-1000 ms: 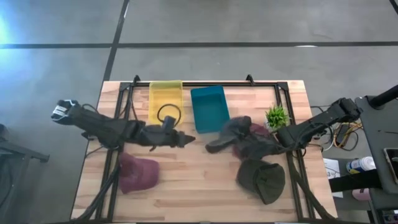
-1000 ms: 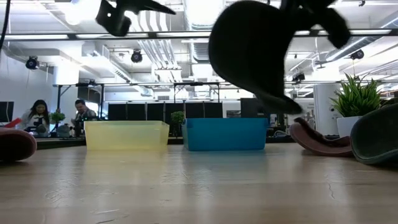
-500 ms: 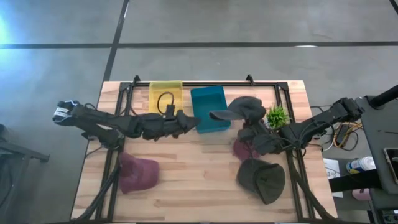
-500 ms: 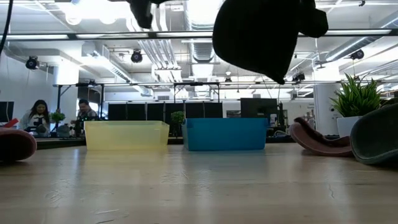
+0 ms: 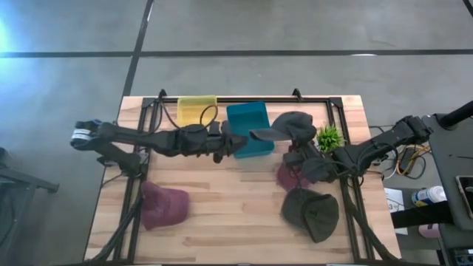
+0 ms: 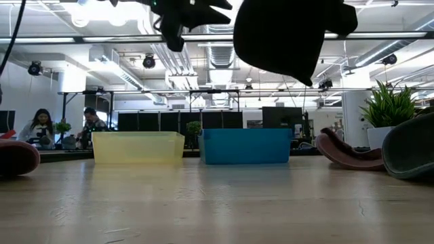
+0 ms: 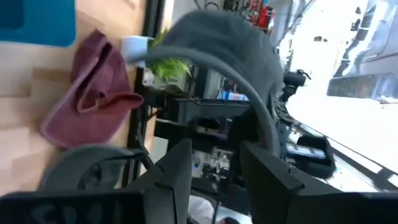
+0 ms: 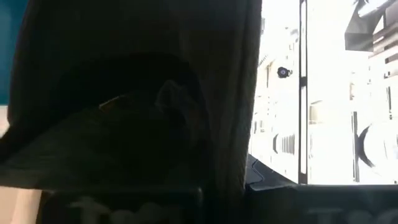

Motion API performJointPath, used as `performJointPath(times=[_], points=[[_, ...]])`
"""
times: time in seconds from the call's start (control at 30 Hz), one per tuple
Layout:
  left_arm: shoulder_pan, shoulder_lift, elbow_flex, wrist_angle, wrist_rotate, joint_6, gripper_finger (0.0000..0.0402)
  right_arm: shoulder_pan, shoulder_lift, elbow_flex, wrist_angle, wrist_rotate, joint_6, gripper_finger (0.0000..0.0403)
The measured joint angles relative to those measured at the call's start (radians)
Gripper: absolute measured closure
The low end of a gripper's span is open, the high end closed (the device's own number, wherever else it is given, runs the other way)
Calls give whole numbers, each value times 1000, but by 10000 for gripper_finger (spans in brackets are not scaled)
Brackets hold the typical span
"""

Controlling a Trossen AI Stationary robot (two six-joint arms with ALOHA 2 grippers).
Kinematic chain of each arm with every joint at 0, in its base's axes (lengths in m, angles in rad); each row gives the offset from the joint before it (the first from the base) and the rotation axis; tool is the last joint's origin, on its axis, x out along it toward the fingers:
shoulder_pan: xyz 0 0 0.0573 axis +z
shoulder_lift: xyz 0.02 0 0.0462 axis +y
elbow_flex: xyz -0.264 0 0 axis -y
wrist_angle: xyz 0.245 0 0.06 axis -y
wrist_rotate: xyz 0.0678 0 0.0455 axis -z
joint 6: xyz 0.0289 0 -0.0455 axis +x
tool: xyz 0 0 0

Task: Pick & Place hat
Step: Put the top black cap into the yellow bin

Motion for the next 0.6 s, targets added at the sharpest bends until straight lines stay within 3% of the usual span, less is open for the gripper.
performJointPath(times=[0.07, 0.2, 0.23, 0.37, 0.43, 0.6], points=[[16, 4, 0, -1, 9, 76, 271, -7, 0, 0, 0, 2, 41, 390], [25, -23, 4, 3, 14, 545, 271, -17, 0, 0, -6, 59, 110, 390], [24, -34, 5, 3, 17, 551, 271, -17, 0, 0, -8, 60, 108, 390], [65, -61, 2, -11, 55, 185, 271, -21, 0, -3, -11, 12, 81, 390], [80, -67, 0, -18, 50, 226, 271, -33, 0, -3, -2, -28, 142, 390], [76, -101, 5, -65, 94, 931, 271, -54, 0, -3, 0, -51, 443, 390]])
